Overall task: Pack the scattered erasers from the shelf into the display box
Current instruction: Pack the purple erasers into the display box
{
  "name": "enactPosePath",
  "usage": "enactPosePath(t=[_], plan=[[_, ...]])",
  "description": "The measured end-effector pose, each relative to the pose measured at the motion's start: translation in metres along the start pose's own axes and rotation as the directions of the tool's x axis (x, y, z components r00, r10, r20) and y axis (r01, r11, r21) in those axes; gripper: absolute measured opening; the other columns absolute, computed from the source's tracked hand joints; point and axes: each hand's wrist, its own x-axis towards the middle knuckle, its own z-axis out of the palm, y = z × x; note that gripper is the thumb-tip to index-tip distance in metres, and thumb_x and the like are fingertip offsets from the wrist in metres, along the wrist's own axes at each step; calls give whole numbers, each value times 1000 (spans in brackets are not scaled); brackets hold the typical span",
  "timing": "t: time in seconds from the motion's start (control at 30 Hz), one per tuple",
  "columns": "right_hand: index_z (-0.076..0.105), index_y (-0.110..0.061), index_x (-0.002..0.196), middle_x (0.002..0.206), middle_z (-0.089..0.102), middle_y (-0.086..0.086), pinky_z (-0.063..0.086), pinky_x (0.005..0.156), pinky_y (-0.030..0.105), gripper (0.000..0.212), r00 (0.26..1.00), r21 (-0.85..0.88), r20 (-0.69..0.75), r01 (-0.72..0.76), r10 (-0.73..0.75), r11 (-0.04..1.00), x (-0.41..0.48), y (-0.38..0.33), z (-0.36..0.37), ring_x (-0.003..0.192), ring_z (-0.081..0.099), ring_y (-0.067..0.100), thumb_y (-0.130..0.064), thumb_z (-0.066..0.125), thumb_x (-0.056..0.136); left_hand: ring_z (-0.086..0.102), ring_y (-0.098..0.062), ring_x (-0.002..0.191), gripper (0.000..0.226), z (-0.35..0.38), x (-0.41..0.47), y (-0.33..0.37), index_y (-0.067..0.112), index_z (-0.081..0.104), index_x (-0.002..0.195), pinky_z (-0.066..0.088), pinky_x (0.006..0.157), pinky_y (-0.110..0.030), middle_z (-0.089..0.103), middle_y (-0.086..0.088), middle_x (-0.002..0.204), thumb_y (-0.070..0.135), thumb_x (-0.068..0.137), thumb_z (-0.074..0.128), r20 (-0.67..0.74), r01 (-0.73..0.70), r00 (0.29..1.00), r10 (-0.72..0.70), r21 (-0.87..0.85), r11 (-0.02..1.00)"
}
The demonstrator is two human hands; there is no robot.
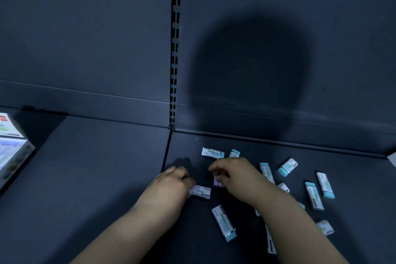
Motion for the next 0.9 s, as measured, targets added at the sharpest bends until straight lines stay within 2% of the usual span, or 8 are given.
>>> enactPosePath(t=[0.23, 0.33, 0.43, 0.5, 0.57, 0.63, 0.73, 0.9], plan=[[63, -21, 115, 114, 57, -4, 41, 93, 24, 26, 998, -118, -53, -52, 46, 992, -20, 11, 3, 108, 52, 13, -22, 58, 90, 39, -13, 119, 35, -2, -3, 1, 29, 47, 132, 30, 98, -23, 44, 7, 129, 31, 98, 40, -14, -6, 1000, 7, 18, 1000], [63, -20, 102, 106, 55, -4, 42, 88, 25, 18, 991, -141, -133, -33, 14, 989, -26, 5, 8, 105, 49, 13, -13, 59, 86, 37, -15, 122, 39, -4, -2, 6, 29, 42, 137, 28, 99, -24, 42, 5, 132, 30, 98, 41, -1, -12, 1000, 12, 50, 999], [61, -21, 96, 95, 48, -10, 41, 83, 21, 20, 989, -143, -150, 0, -21, 990, -34, 3, 15, 100, 48, 11, -7, 59, 81, 35, -15, 124, 40, -6, -3, 8, 31, 40, 138, 27, 100, -24, 41, 5, 133, 30, 98, 41, 0, -12, 1000, 12, 69, 998], [62, -22, 98, 92, 45, -15, 40, 81, 17, 20, 989, -94, -145, -16, 2, 995, -39, 5, 13, 95, 48, 7, -14, 66, 80, 34, -14, 124, 40, -6, -4, 8, 32, 40, 137, 26, 101, -24, 40, 7, 134, 33, 97, 41, -8, -22, 1000, 22, 79, 997], [63, -24, 108, 100, 49, -13, 38, 86, 15, 27, 990, -81, -140, -38, 26, 996, -42, 8, 9, 99, 48, 6, -22, 68, 82, 34, -13, 125, 41, -5, -3, 8, 32, 40, 137, 26, 101, -24, 39, 9, 135, 35, 96, 42, -9, -28, 1000, 29, 83, 996], [60, -24, 120, 115, 53, -8, 37, 94, 19, 36, 992, -145, -118, -51, 34, 988, -42, 11, 6, 111, 46, 10, -28, 66, 84, 34, -13, 125, 42, -4, -1, 8, 32, 40, 138, 26, 102, -24, 39, 9, 135, 35, 97, 43, 3, -36, 999, 35, 82, 996], [61, -25, 117, 116, 55, -3, 38, 97, 27, 31, 996, -218, -75, -70, 55, 973, -39, 4, 6, 115, 45, 15, -30, 62, 86, 36, -15, 122, 37, -1, 1, 9, 28, 45, 134, 27, 100, -25, 42, 4, 131, 33, 97, 42, 20, -48, 999, 46, 65, 997], [62, -24, 117, 115, 58, -3, 38, 96, 32, 30, 979, -255, -204, -73, 20, 964, -49, -3, 14, 112, 48, 19, -31, 59, 88, 39, -14, 118, 33, -5, -7, 1, 26, 48, 130, 28, 96, -23, 44, 4, 127, 30, 98, 41, -41, -79, 996, 81, 33, 996]])
